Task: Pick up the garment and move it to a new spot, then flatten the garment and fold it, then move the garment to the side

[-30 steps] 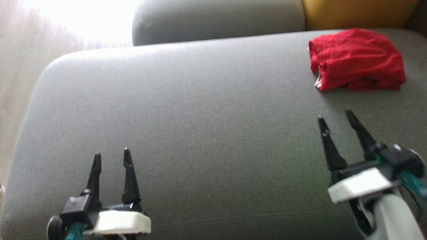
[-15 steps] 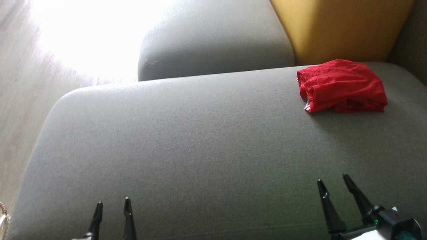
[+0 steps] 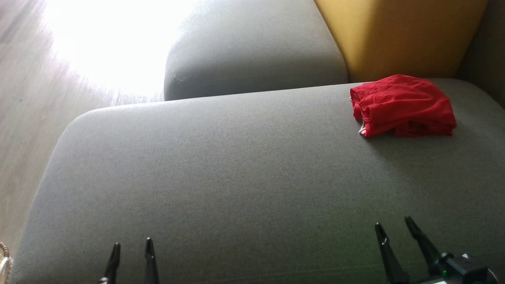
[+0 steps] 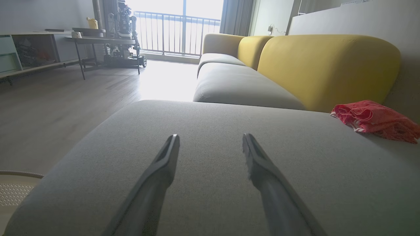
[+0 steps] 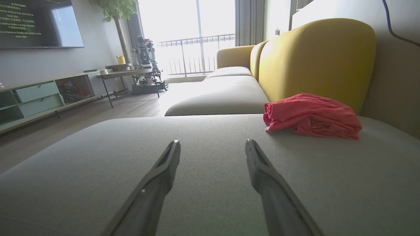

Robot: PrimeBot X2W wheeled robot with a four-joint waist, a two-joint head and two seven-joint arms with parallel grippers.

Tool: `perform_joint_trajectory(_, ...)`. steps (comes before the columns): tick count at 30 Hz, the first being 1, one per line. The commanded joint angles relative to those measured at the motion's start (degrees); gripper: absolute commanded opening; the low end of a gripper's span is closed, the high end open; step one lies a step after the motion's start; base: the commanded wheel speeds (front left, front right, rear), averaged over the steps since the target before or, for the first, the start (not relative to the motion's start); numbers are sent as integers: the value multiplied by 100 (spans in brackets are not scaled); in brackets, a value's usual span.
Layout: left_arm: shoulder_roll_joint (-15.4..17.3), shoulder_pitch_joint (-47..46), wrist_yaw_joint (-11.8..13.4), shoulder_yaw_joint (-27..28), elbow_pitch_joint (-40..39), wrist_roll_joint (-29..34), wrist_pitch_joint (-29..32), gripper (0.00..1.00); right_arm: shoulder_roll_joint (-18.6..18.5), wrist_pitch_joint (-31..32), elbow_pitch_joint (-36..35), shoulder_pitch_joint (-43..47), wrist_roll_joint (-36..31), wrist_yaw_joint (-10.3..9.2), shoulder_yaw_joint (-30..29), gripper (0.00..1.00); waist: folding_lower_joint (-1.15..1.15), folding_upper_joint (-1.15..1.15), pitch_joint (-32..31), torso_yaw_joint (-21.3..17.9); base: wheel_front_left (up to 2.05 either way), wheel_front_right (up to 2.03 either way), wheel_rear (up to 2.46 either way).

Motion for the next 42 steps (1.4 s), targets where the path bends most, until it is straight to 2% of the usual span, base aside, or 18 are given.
perform_joint_trajectory(1,-32,-188,-6,155,-150,23,-29,100,-47,-53,-169,-213,10,-2,107,100,1,0,0,-4,0,0,0)
perform_joint_trajectory(2,0,0,1,-3,10,5,1,0,1,0,2,1,1,0,0,0,1,0,-1,-3,0,0,0)
perform_joint_trajectory(7,-7,49,2,-8,423,-50,11,0,3,28,447,64,56,0,36,0,1,0,5,-3,0,0,0)
perform_joint_trajectory(42,100,-715,-428,264,760,-2410,468,0,-79,522,656,-550,2462,-1,-7,0,1,0,276,18,0,0,0)
